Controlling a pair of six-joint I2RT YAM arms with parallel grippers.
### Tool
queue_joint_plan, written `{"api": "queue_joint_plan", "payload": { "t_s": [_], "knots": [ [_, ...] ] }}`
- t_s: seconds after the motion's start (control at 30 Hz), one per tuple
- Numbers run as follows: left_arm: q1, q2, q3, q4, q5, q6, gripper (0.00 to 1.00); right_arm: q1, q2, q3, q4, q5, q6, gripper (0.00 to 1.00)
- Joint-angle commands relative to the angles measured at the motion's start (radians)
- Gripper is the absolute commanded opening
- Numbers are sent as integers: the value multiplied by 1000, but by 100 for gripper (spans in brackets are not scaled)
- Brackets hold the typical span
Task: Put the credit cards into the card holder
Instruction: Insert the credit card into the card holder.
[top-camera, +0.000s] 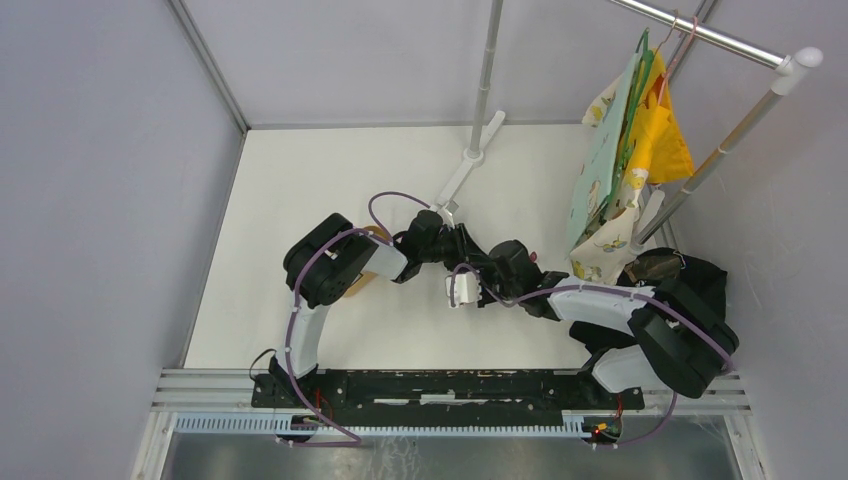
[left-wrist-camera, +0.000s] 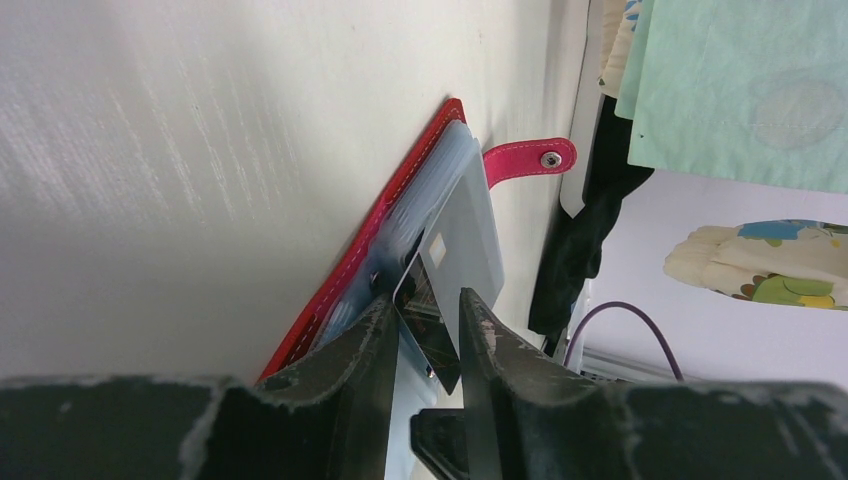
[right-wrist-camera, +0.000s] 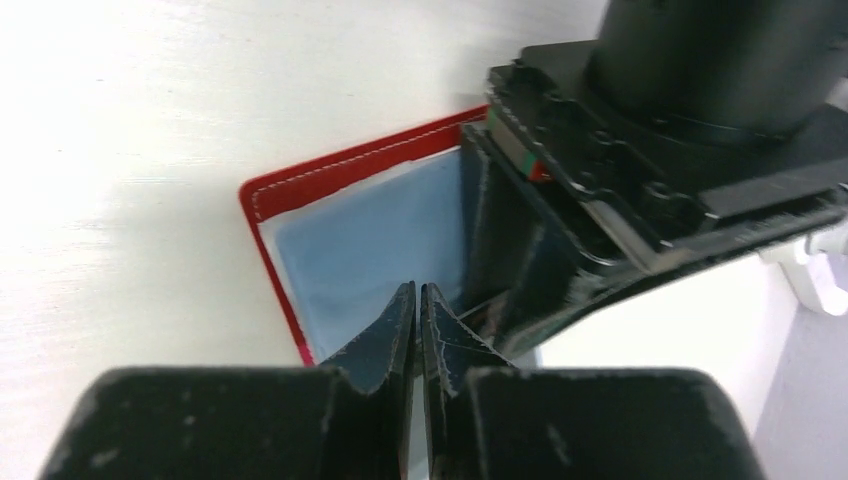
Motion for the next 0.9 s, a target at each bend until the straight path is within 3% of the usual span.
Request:
{"api": "queue_joint_plan", "payload": {
  "t_s": [0.0,0.43,0.87],
  "knots": [
    [-6,43,0,-87,-14,68,37,21,41,31,33,49,26,10],
    [-7,52,-2,-73,-6,71,38,20,68,38,14,192,-23,10],
    [1,34,-1,-94,-21,79,45,-23,39,49,-19,200,-40,10]
  ]
}}
